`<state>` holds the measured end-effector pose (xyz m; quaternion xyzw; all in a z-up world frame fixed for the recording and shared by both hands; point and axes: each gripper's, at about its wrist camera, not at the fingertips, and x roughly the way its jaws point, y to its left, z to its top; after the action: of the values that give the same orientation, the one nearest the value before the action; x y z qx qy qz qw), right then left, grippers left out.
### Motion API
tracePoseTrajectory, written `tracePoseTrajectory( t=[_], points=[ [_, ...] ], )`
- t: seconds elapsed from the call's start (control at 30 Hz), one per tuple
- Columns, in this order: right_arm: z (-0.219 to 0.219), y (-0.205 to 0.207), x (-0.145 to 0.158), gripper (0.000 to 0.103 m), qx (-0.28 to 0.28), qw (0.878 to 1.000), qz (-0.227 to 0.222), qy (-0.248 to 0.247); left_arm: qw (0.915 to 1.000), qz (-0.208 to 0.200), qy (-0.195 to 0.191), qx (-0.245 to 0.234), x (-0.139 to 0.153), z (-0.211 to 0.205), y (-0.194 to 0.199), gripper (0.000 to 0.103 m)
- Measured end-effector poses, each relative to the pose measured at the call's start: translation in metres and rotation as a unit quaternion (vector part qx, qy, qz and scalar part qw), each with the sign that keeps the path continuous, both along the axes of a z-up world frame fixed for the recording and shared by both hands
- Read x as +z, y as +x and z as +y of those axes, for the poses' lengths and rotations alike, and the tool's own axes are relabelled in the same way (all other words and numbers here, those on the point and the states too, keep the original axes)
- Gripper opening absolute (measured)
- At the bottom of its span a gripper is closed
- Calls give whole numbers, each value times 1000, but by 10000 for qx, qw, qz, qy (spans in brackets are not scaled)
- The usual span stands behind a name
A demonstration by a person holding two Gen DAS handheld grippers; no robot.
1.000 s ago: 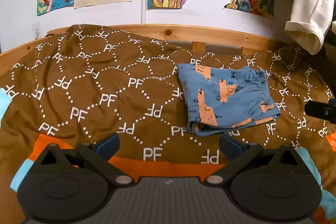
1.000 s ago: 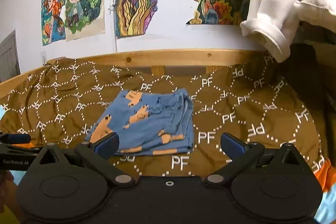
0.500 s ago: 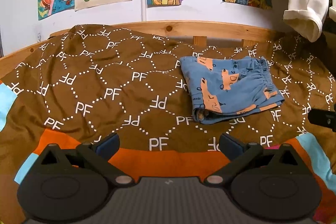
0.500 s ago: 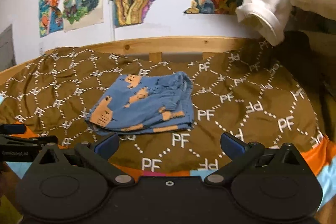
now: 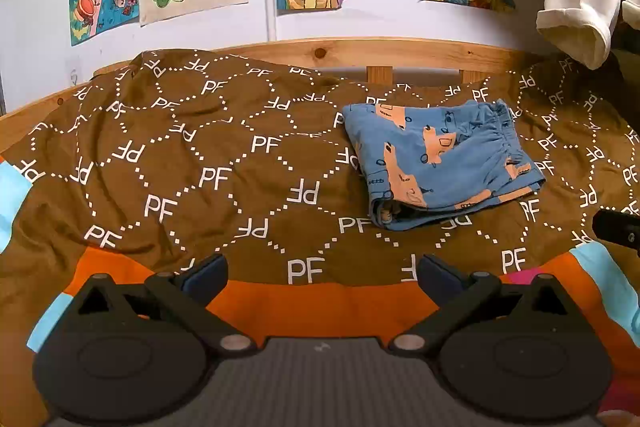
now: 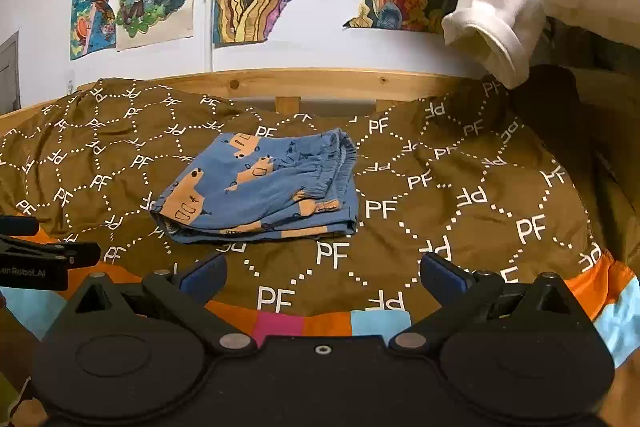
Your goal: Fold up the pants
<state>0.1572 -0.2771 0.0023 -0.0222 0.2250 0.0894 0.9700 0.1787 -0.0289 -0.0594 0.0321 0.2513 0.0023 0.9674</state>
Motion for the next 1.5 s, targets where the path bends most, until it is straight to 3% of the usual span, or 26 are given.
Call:
tracePoseTrajectory(
  t=[1.5],
  points=[
    [5, 5, -2, 102, 177, 9996, 123, -154, 9999, 12, 135, -77, -2, 0, -3, 103]
  ],
)
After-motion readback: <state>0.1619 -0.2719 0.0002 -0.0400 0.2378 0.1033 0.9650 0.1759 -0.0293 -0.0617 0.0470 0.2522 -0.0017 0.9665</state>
